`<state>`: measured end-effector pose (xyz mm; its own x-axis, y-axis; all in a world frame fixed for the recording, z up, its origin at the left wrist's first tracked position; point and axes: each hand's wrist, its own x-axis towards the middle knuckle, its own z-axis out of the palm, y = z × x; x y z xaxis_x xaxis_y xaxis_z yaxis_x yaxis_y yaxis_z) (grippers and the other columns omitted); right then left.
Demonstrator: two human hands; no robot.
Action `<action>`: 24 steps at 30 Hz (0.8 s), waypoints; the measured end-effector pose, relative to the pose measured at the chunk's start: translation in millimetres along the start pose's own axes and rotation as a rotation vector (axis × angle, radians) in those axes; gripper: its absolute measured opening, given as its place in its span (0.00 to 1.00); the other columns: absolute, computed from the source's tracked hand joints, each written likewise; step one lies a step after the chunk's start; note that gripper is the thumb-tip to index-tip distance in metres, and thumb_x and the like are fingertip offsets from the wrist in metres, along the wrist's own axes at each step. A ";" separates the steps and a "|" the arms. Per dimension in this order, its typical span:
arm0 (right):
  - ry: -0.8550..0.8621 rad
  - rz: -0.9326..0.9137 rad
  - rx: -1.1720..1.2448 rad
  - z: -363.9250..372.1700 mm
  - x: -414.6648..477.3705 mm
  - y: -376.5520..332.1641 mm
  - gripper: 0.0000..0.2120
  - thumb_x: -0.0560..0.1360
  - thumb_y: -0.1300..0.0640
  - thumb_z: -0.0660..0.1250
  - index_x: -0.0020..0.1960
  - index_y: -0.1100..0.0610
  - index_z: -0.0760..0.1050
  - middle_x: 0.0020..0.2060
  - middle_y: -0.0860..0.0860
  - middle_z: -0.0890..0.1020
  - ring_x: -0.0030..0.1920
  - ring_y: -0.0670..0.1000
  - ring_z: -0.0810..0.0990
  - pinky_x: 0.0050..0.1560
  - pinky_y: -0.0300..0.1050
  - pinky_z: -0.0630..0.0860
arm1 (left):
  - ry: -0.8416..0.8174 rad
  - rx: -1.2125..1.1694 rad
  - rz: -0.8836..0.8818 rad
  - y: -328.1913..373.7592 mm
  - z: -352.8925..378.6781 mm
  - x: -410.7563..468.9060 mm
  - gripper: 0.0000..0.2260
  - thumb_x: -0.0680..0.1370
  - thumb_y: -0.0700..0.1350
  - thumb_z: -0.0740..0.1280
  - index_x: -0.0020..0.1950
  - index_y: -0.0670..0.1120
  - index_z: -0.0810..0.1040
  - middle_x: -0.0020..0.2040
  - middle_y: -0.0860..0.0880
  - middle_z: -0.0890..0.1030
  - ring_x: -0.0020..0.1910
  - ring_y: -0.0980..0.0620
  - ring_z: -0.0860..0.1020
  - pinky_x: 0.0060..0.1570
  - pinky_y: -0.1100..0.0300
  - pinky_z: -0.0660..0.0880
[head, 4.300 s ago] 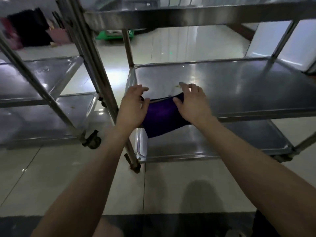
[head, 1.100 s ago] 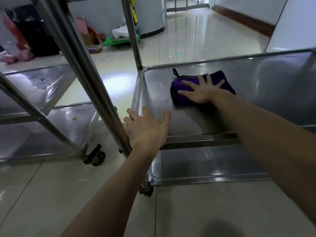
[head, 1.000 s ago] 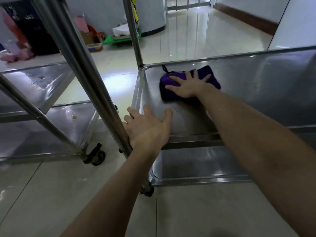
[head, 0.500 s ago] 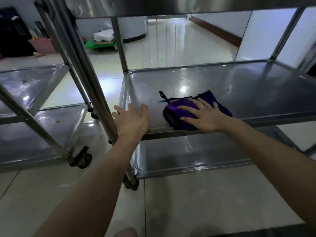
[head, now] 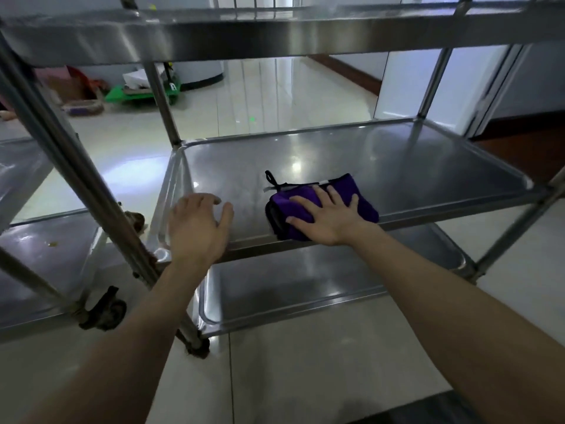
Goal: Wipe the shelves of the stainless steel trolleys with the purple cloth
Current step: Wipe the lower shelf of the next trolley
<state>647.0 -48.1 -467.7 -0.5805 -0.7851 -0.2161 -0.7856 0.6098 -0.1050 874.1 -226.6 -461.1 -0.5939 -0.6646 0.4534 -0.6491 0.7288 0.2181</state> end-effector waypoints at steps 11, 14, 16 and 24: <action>0.049 -0.198 0.049 -1.6 16.3 20.5 0.45 0.69 0.12 0.41 0.83 0.26 0.43 0.88 0.49 0.41 0.85 0.57 0.30 0.75 0.78 0.27 | -0.148 0.065 -0.016 89.4 27.1 5.8 0.18 0.85 0.45 0.50 0.51 0.39 0.77 0.45 0.38 0.81 0.44 0.38 0.78 0.45 0.42 0.79; 0.065 -0.247 0.061 0.8 30.5 26.5 0.44 0.69 0.12 0.40 0.82 0.25 0.43 0.88 0.48 0.41 0.85 0.57 0.30 0.75 0.78 0.27 | -0.211 0.170 -0.024 87.8 29.8 7.9 0.11 0.84 0.41 0.58 0.55 0.38 0.77 0.48 0.36 0.81 0.47 0.36 0.78 0.45 0.42 0.77; 0.058 -0.270 0.066 -3.4 48.6 41.4 0.44 0.68 0.12 0.40 0.82 0.25 0.44 0.88 0.47 0.41 0.85 0.56 0.30 0.75 0.77 0.27 | -0.220 0.192 -0.029 85.8 33.6 10.9 0.11 0.85 0.41 0.59 0.55 0.38 0.78 0.49 0.37 0.81 0.49 0.35 0.78 0.48 0.40 0.76; 0.070 0.113 0.051 -52.8 165.7 155.3 0.47 0.71 0.14 0.42 0.85 0.31 0.46 0.87 0.58 0.42 0.84 0.66 0.31 0.73 0.86 0.34 | -0.316 0.196 -0.112 102.4 33.2 15.2 0.17 0.88 0.48 0.54 0.71 0.43 0.75 0.66 0.43 0.76 0.61 0.41 0.73 0.60 0.49 0.70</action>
<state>417.6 -89.3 -468.5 -0.6796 -0.7155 -0.1618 -0.7034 0.6982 -0.1334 782.9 -167.5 -460.5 -0.6112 -0.7789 0.1405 -0.7788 0.6235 0.0683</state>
